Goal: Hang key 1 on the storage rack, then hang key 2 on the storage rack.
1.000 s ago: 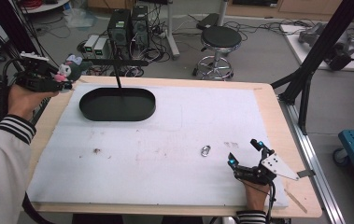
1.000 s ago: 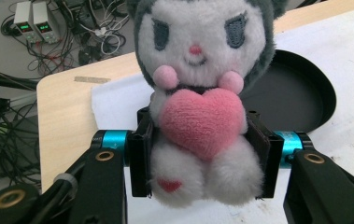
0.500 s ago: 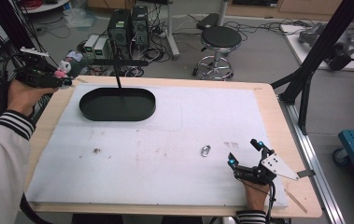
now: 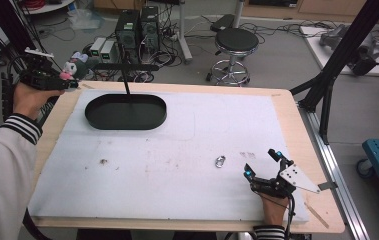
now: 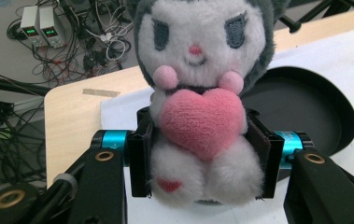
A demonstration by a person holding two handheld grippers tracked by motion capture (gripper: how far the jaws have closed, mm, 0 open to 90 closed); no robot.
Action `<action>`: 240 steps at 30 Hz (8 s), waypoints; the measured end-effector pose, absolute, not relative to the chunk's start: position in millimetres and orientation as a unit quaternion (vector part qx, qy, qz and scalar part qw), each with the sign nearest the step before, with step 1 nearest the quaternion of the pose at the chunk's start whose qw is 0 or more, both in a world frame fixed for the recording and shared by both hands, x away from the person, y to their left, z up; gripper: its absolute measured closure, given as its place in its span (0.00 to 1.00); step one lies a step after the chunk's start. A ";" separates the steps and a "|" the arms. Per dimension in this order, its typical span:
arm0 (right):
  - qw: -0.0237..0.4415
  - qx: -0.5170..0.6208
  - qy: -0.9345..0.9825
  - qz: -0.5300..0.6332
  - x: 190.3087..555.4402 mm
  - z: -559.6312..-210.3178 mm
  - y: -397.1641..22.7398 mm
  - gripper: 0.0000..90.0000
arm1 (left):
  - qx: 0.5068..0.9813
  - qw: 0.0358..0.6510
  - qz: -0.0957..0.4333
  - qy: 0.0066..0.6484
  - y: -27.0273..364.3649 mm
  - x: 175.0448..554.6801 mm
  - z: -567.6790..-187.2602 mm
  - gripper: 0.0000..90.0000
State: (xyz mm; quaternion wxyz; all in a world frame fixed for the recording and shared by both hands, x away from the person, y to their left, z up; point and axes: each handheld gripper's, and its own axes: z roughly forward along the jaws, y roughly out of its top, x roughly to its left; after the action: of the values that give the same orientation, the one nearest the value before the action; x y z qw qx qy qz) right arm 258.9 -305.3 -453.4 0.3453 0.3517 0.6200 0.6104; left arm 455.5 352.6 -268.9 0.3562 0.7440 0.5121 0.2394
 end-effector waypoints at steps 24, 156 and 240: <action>0.344 0.352 0.623 0.608 258.4 -453.4 -304.6 0.01 | 0.737 0.335 0.249 0.532 370.5 467.5 -282.1 0.58; 0.348 0.347 0.638 0.593 261.0 -451.2 -300.9 0.01 | 0.688 0.674 0.194 0.186 275.0 309.5 -389.0 0.02; 0.124 0.048 0.965 0.227 375.0 -406.9 -219.2 0.37 | 0.737 0.642 0.147 0.152 244.5 326.7 -408.2 0.02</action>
State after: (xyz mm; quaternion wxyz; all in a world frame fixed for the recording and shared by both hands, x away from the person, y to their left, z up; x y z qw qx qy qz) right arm 375.0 -219.2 -406.9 0.1244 0.0478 0.9647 0.2273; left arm 326.7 244.5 -408.2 0.6417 0.7373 0.1523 0.1468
